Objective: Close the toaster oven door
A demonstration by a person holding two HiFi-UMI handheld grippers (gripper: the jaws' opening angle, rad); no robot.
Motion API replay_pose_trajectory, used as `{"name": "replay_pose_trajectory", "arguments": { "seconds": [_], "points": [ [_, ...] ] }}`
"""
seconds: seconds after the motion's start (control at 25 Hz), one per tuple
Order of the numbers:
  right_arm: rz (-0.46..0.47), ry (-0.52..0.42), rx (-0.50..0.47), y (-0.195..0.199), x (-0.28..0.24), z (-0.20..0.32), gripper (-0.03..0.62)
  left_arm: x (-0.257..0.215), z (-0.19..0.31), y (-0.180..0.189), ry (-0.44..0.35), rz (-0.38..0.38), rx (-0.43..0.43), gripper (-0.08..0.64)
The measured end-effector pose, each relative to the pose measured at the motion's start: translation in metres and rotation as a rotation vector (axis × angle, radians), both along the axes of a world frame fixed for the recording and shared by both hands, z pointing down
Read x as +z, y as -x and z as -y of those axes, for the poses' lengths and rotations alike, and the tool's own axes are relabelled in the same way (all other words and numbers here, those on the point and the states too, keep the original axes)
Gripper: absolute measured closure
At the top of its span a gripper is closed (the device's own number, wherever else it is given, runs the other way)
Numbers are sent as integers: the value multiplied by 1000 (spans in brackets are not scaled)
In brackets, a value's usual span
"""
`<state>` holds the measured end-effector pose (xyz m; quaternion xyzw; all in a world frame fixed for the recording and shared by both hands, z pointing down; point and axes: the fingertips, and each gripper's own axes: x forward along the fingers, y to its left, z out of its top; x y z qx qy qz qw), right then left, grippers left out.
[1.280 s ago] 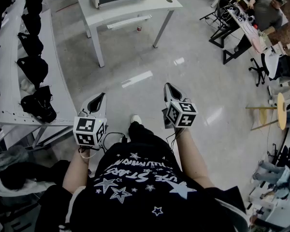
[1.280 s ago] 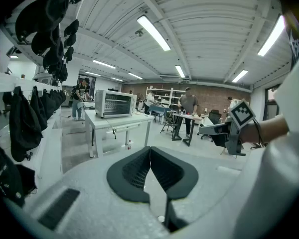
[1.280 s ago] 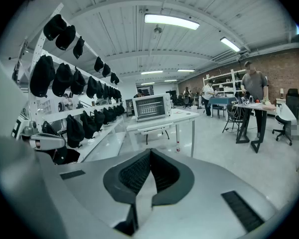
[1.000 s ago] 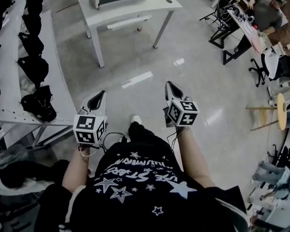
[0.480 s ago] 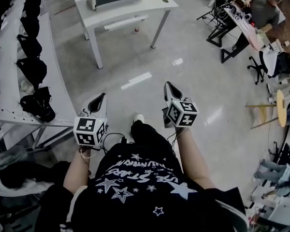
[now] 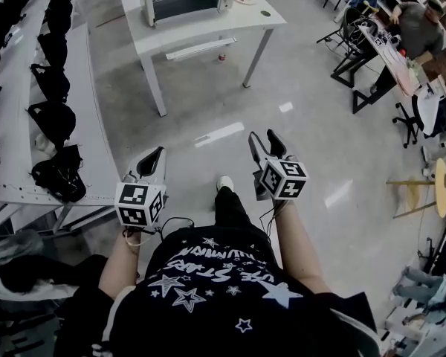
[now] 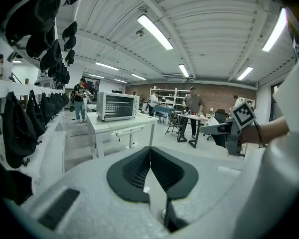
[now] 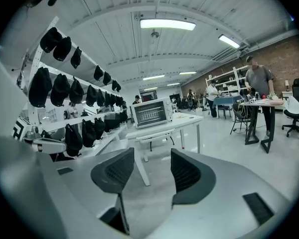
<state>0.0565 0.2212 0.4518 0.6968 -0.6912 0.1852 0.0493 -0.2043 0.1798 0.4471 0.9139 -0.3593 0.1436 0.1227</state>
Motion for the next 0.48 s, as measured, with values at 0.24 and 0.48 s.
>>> {"name": "replay_pose_trajectory", "arguments": {
  "seconds": [0.24, 0.48],
  "points": [
    [25, -7, -12, -53, 0, 58, 336, -3, 47, -42, 6, 21, -34, 538],
    [77, 8, -64, -105, 3, 117, 331, -14, 89, -84, 8, 52, -109, 538]
  ]
}}
